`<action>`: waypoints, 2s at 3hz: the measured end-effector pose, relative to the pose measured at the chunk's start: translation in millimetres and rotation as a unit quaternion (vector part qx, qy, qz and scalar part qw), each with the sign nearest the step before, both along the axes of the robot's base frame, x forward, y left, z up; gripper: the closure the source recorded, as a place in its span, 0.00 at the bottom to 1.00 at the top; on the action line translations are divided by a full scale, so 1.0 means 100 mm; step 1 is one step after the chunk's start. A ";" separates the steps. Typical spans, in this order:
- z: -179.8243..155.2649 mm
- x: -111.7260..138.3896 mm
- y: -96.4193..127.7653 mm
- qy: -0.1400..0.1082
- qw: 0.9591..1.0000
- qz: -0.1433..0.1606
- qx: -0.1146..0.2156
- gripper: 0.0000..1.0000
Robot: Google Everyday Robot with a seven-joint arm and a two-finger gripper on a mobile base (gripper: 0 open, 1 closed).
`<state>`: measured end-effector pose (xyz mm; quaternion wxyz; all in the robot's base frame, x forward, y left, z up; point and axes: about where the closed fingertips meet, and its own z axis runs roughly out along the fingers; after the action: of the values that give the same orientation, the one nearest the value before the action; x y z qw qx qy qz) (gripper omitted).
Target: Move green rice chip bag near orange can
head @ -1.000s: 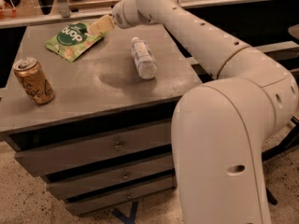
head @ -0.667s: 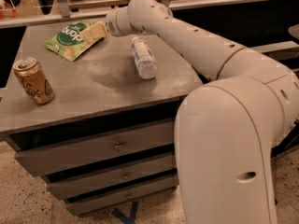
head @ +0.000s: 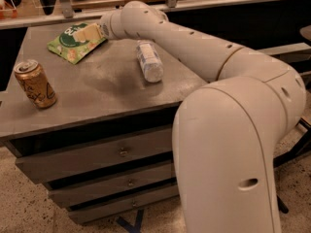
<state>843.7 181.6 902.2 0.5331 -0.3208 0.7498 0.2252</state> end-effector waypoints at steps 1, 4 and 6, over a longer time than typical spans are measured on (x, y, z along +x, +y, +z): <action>-0.03 0.08 0.11 -0.007 1.000 0.006 -0.008 0.00; -0.33 0.24 0.41 0.011 0.998 0.043 -0.045 0.00; -0.59 0.24 0.46 0.037 0.996 0.033 -0.071 0.00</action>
Offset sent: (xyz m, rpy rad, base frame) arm 0.0301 0.0300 -0.0158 -0.0763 -0.0214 0.0690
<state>868.0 227.5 843.6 0.4731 -0.3733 0.7723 0.2009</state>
